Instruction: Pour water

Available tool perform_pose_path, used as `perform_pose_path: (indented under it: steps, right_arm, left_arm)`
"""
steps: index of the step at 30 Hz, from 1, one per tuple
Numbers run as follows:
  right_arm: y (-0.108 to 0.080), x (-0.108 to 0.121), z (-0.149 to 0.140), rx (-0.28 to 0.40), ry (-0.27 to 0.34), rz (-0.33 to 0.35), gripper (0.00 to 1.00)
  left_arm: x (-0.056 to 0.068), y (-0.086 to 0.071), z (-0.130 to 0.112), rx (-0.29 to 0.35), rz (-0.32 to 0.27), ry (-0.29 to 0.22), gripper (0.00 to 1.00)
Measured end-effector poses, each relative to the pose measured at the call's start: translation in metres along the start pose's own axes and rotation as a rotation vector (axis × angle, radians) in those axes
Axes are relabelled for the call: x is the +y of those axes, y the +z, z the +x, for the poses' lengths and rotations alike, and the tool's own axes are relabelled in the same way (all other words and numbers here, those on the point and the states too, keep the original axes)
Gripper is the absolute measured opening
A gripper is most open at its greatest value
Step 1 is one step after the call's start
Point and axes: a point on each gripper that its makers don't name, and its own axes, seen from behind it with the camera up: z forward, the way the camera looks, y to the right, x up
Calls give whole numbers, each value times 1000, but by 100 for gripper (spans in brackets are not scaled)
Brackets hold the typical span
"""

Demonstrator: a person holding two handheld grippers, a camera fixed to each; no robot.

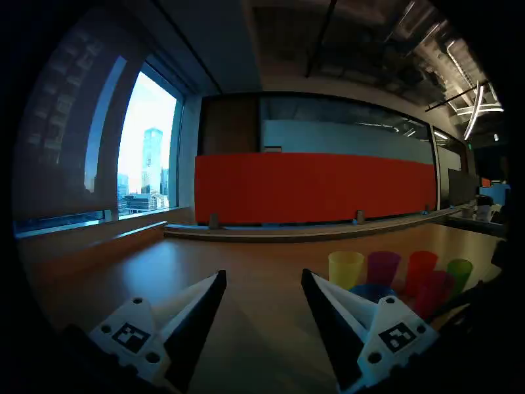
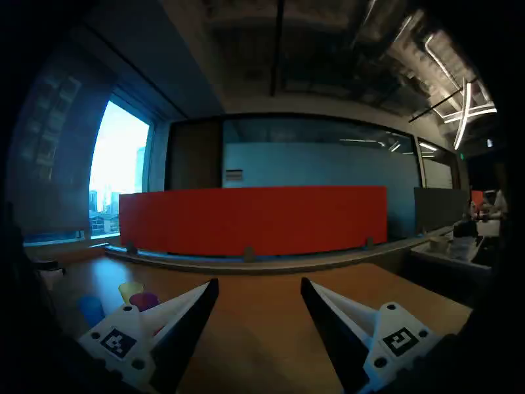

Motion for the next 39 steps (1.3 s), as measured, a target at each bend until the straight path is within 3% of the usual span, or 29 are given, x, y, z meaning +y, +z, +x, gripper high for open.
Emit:
perform_pose_path:
  steps: [15,39]
  right_arm:
    - [-6,8,-2,50,-21,-12,99]
    - [6,27,-53,-8,-48,-34,99]
  left_arm:
    - [0,1,0,0,0,0,84]
    - [0,1,-1,1,0,0,85]
